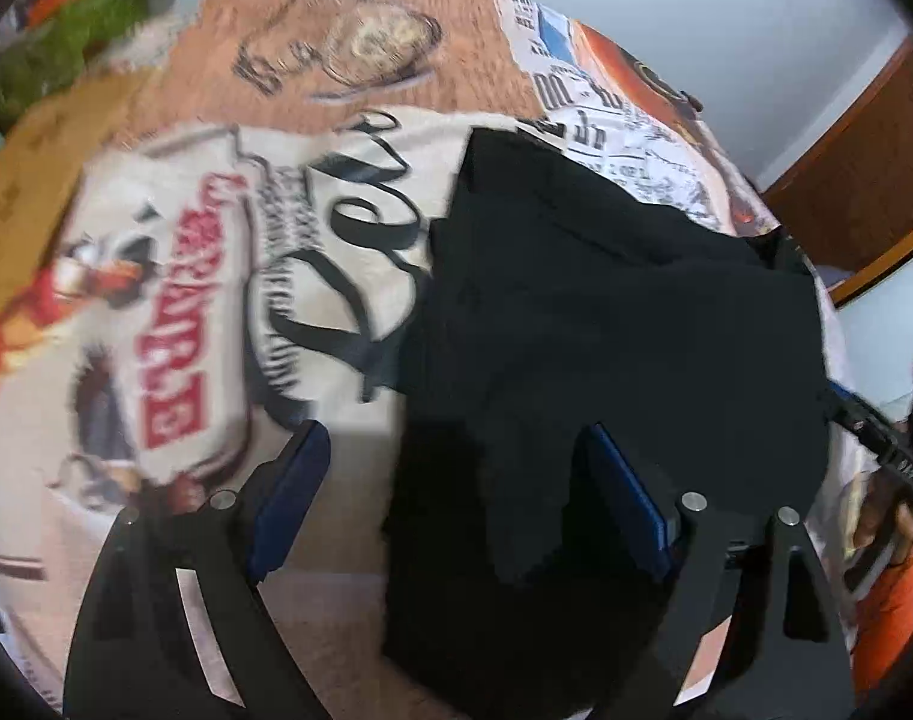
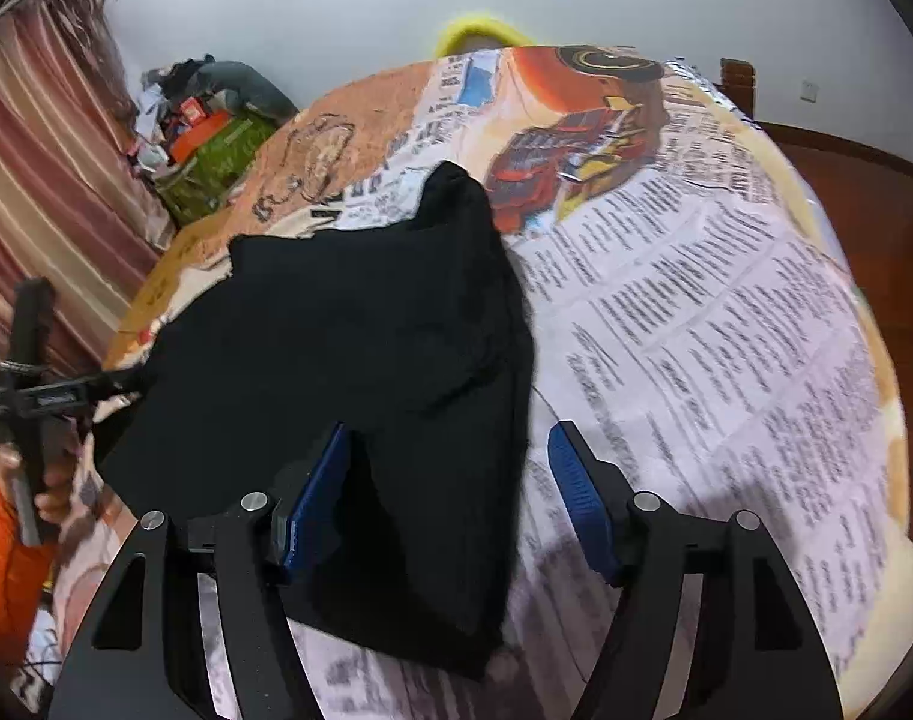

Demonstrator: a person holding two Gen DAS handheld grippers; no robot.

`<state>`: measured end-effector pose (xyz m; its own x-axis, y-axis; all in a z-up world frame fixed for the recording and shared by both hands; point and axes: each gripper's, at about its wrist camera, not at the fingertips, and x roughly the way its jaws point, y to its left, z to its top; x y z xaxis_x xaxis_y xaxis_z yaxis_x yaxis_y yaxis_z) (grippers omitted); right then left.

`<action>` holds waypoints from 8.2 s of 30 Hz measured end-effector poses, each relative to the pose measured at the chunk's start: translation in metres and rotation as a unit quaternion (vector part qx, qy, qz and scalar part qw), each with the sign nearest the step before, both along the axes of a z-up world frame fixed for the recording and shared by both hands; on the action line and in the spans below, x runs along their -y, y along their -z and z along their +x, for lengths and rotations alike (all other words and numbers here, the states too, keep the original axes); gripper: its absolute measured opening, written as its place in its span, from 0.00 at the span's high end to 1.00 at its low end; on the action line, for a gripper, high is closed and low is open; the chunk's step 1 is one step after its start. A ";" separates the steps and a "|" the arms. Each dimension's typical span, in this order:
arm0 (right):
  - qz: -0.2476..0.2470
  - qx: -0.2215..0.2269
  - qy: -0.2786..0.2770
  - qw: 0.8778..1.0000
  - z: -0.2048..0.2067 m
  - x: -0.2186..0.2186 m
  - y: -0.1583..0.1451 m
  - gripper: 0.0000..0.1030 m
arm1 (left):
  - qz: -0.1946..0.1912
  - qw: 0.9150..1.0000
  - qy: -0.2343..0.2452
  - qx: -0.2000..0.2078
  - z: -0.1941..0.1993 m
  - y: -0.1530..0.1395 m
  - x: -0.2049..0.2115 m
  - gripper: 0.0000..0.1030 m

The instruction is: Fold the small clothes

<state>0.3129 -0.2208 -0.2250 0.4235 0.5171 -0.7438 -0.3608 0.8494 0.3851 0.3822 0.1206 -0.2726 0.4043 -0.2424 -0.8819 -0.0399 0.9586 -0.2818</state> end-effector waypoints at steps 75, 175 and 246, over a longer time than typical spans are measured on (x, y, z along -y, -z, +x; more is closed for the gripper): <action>-0.006 0.082 -0.157 0.984 0.002 -0.216 -0.046 0.65 | 0.086 0.986 -0.087 0.109 -0.075 -0.064 -0.147 0.50; 0.060 0.376 -0.042 0.924 -0.244 -0.102 -0.213 0.01 | 0.150 0.879 -0.149 0.428 -0.378 -0.269 0.008 0.02; 0.066 0.372 -0.037 0.925 -0.261 -0.094 -0.216 0.01 | 0.127 0.895 -0.104 0.415 -0.381 -0.262 0.003 0.00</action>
<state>0.0518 -0.1264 -0.0087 0.7532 0.6299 -0.1892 -0.6222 0.7757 0.1056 0.0014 0.1174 -0.0106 0.9589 0.0804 -0.2721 -0.1034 0.9921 -0.0712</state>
